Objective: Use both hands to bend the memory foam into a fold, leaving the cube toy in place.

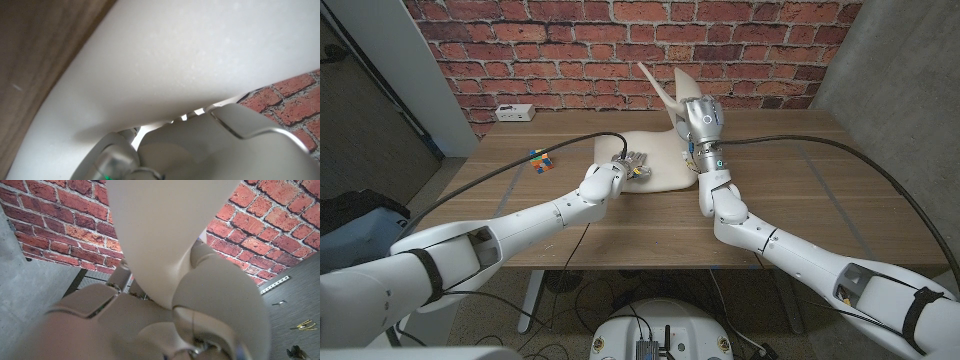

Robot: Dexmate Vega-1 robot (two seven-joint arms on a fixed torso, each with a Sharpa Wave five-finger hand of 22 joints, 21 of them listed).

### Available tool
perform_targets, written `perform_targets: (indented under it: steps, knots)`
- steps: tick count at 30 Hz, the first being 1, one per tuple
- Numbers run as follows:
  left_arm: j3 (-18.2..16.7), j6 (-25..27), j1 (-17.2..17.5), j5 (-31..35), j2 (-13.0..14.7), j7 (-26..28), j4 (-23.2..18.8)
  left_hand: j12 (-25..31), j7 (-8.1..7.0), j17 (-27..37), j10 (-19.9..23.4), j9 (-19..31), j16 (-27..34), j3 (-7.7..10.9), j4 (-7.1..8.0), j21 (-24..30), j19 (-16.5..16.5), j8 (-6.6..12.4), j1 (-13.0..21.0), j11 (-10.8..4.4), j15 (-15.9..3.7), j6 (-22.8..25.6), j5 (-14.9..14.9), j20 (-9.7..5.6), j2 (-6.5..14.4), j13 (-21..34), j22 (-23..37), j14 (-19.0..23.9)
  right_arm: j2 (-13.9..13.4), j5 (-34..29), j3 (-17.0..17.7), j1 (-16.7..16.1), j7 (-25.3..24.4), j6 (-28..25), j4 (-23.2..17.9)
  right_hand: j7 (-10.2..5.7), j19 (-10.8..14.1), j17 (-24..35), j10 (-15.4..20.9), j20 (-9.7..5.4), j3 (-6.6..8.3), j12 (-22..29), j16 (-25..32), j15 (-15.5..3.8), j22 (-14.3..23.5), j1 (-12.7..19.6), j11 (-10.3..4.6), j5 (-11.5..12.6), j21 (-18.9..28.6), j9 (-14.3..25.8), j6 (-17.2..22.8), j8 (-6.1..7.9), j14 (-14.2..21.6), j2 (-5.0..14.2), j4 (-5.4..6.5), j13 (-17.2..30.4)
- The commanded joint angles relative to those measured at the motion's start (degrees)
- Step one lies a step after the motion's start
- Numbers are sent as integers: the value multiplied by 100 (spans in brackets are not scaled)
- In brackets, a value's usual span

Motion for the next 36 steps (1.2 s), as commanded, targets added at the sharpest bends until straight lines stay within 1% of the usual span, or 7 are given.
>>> perform_targets:
  steps: [1,12,15,18,21,33,36]
  knots:
    - [-44,15,70,1,54,13,-105,25,-164,9,-1508,29,29,16,-58,41,-700,35,-77,36,12,-1173,27,-34,701,18,17,-1105,145,-390,-223,114,-39,92,169,-94,9,25,20,-35,35,18,-43,-285,8,0,-44,44,50,26,115,0,83,-38,31,10]
    - [-90,71,157,47,122,9,-251,21,-162,9,-1524,29,29,19,-57,40,-708,34,-77,30,9,-1179,28,-35,703,18,18,-1111,205,-656,-373,173,-9,160,159,-132,57,53,1,-67,41,18,-76,-321,1,0,-112,53,102,26,130,-20,86,-45,27,33]
    - [-97,60,169,50,128,2,-264,22,-161,9,-1524,29,30,19,-57,40,-709,35,-77,40,12,-1180,28,-32,703,18,18,-1110,246,-671,-379,176,-9,187,144,-162,211,94,-14,-94,39,13,-73,-332,3,19,-109,56,184,26,103,-46,74,-39,18,40]
    - [-109,44,178,41,120,5,-256,24,-165,9,-1524,29,31,19,-56,42,-707,36,-78,31,10,-1178,29,-33,703,18,18,-1110,314,-704,-393,192,-23,182,157,-164,775,231,-28,-193,34,6,7,-400,50,129,-128,65,515,30,81,-97,192,-36,-32,58]
    - [-108,12,180,47,119,21,-249,22,-164,9,-1530,29,31,19,-55,41,-711,35,-78,35,6,-1182,29,-35,703,18,18,-1113,374,-765,-432,220,17,149,169,-161,921,444,18,-231,-24,22,229,-397,104,232,-144,60,672,33,98,-120,388,-71,-73,84]
    - [-148,-80,198,-4,120,68,-186,29,-166,10,-1522,29,36,20,-55,45,-708,37,-80,43,8,-1181,29,-36,703,18,19,-1106,616,-657,-534,283,71,322,354,-132,805,727,217,-258,-87,114,402,-407,151,316,-165,67,784,37,226,-129,432,-47,-42,165]
    - [-158,-97,200,-17,123,82,-167,30,-163,10,-1520,29,37,20,-54,46,-708,38,-80,48,9,-1181,29,-35,704,18,19,-1106,710,-547,-565,313,53,449,448,-110,777,775,226,-267,-87,124,391,-413,163,332,-321,73,828,37,228,-150,410,-34,-30,196]
